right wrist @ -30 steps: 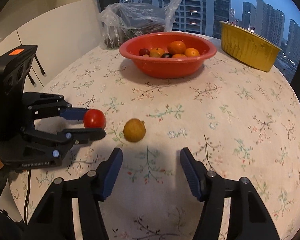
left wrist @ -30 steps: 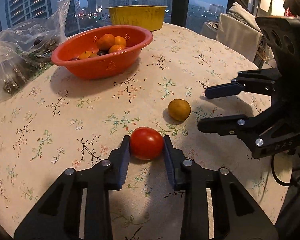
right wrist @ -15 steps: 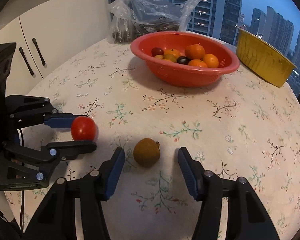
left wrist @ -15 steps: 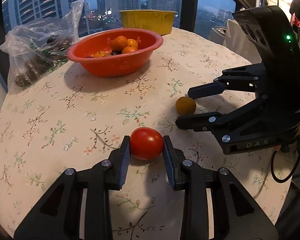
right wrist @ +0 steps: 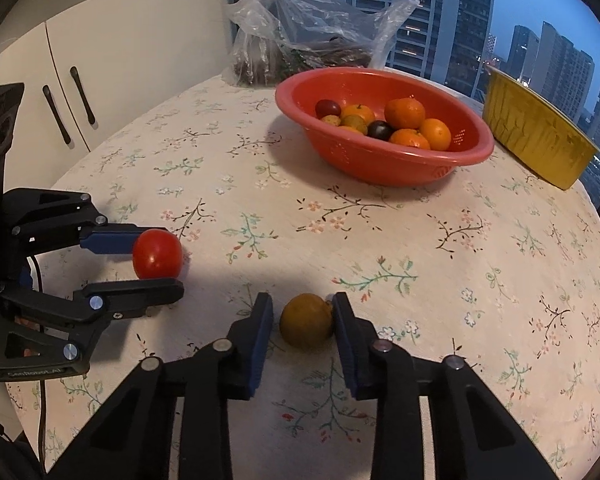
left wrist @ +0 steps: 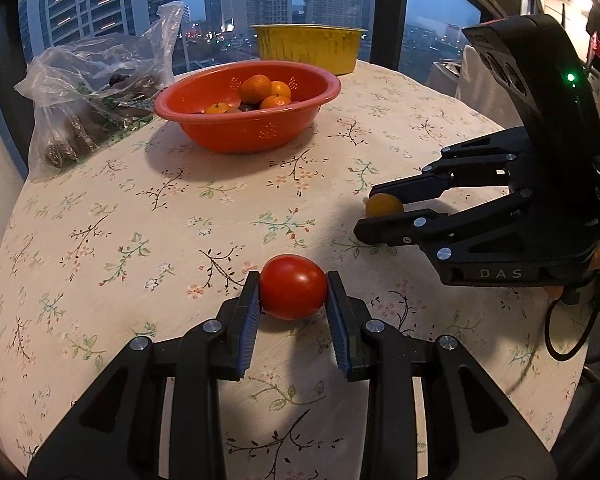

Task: Organize fruits
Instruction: 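Grasp the red tomato with the left tool while the right tool grasps the yellow-brown fruit, then carry the tomato and yellow-brown fruit up and over the red bowl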

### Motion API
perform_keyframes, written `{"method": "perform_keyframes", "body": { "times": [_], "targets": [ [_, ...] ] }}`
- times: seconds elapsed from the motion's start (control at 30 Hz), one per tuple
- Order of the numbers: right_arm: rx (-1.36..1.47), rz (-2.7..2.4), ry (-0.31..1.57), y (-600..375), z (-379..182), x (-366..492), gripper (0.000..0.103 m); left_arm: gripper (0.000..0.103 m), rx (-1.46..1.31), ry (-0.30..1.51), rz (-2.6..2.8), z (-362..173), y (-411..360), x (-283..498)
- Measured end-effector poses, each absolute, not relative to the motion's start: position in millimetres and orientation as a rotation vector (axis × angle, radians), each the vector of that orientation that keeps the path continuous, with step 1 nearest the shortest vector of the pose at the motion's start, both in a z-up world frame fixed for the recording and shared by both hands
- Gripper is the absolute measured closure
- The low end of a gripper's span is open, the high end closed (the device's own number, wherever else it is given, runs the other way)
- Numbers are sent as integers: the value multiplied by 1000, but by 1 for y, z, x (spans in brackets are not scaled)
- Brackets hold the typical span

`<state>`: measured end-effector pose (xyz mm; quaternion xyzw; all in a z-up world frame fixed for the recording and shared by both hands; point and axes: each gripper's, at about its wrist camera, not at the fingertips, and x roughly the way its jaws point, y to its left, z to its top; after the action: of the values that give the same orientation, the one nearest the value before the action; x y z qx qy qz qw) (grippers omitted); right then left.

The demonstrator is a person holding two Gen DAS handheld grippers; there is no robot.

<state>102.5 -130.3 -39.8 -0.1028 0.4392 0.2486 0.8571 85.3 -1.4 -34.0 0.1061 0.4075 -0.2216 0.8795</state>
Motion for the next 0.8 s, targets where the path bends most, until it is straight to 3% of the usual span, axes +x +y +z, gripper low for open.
{"method": "perform_keyframes", "body": {
  "times": [0.1,0.8],
  "targets": [
    [-203,523,921,-134,-39,101,75,73,219,851,-459,-34,-1,85],
    [-118,487,874,-165,-13,107,75,73,204,840,-444,-25,9,97]
  ]
}}
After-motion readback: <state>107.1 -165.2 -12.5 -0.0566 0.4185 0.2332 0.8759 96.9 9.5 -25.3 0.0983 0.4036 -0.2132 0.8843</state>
